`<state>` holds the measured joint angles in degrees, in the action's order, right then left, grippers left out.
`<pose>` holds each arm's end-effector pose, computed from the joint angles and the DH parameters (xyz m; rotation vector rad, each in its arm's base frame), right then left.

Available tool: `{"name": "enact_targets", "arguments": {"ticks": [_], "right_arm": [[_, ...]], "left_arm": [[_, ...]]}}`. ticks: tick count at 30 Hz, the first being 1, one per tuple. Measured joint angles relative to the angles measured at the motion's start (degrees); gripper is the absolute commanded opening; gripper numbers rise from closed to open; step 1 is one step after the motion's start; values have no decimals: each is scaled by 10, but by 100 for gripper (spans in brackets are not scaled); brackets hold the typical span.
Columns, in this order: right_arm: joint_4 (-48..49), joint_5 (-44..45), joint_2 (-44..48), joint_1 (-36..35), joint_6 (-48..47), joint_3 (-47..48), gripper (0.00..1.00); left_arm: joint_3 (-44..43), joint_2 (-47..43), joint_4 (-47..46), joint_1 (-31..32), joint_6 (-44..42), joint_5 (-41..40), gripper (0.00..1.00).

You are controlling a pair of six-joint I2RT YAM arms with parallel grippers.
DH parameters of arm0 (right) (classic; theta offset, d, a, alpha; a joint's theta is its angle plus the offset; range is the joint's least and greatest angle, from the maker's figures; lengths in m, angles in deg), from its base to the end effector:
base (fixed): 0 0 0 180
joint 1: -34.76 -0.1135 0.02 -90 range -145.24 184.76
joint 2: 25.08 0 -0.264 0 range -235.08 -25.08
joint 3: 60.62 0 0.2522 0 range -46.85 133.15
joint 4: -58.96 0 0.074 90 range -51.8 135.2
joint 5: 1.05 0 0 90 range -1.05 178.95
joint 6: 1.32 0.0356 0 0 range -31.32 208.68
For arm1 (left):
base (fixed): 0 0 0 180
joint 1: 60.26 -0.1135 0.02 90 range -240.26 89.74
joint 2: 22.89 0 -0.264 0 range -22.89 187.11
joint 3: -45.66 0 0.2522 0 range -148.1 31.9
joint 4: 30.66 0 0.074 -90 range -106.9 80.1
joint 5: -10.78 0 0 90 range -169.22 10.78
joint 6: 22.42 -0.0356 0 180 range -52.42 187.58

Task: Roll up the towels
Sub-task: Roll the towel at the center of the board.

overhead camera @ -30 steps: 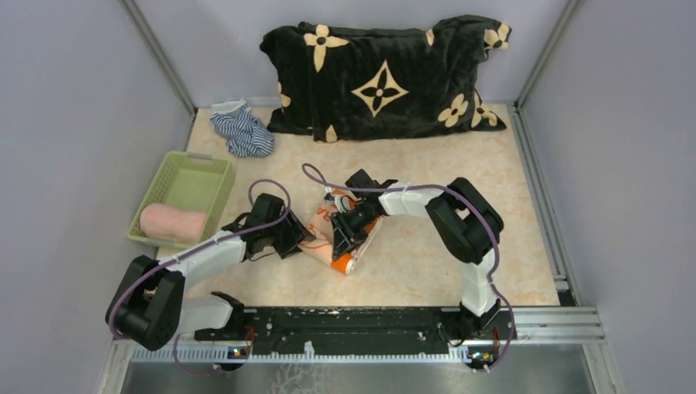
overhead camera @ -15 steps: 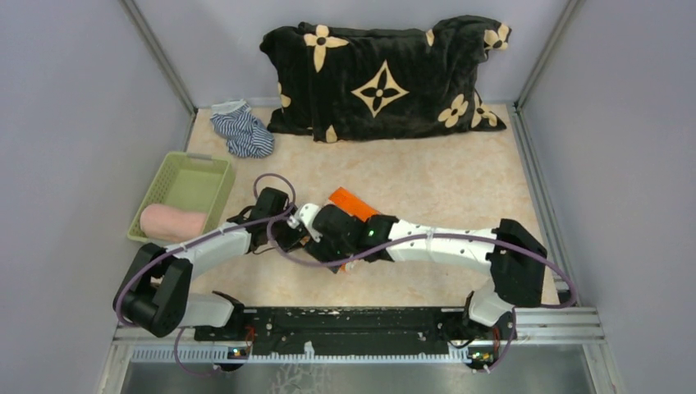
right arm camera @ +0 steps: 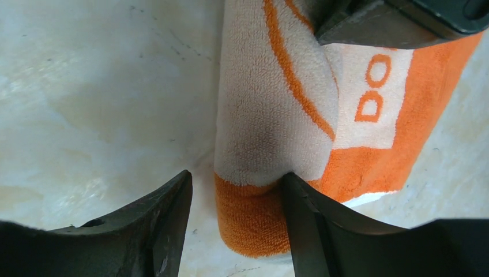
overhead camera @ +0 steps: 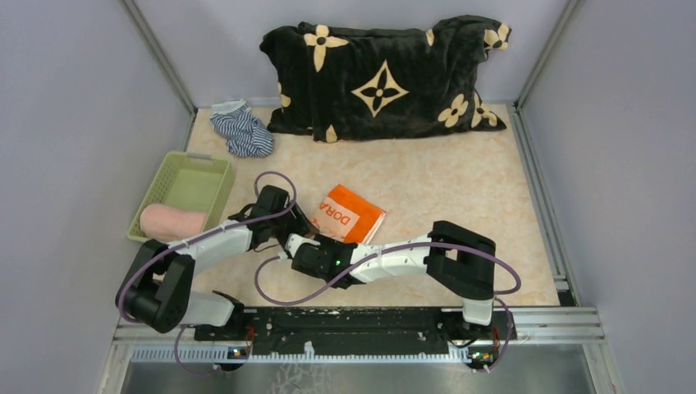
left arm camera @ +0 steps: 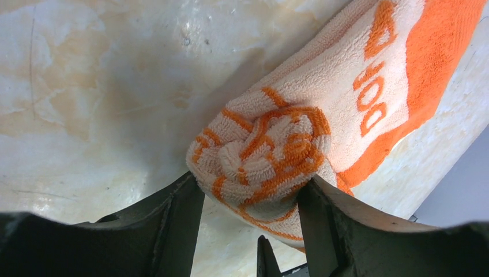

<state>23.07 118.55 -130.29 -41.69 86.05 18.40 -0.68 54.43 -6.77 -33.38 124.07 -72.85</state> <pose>0.1025 0.3504 0.1642 -1.4342 1.9899 -0.1517 0.2134 -0.1126 0.1518 -0.6381 2.5988 -0.6744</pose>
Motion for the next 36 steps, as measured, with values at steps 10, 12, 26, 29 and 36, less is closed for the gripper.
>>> {"name": "enact_targets", "arguments": {"ticks": [10, 12, 26, 29, 36], "right_arm": [[27, 36, -17, 24, -20, -4, 38], [33, 37, -18, 37, -24, -5, 23], [9, -235, 37, 126, -8, 1, 0], [5, -347, 38, 157, 12, 15, 0], [9, -614, -4, 256, 79, 28, 0]], "left_arm": [[-35, 44, -14, 0, -30, 3, 66], [-43, 52, -14, 0, -39, 4, 67], [-30, -62, 57, -3, -76, -29, 80], [-22, -128, 105, -4, -73, -49, 80], [4, -263, 176, -7, -47, -57, 80]]}}
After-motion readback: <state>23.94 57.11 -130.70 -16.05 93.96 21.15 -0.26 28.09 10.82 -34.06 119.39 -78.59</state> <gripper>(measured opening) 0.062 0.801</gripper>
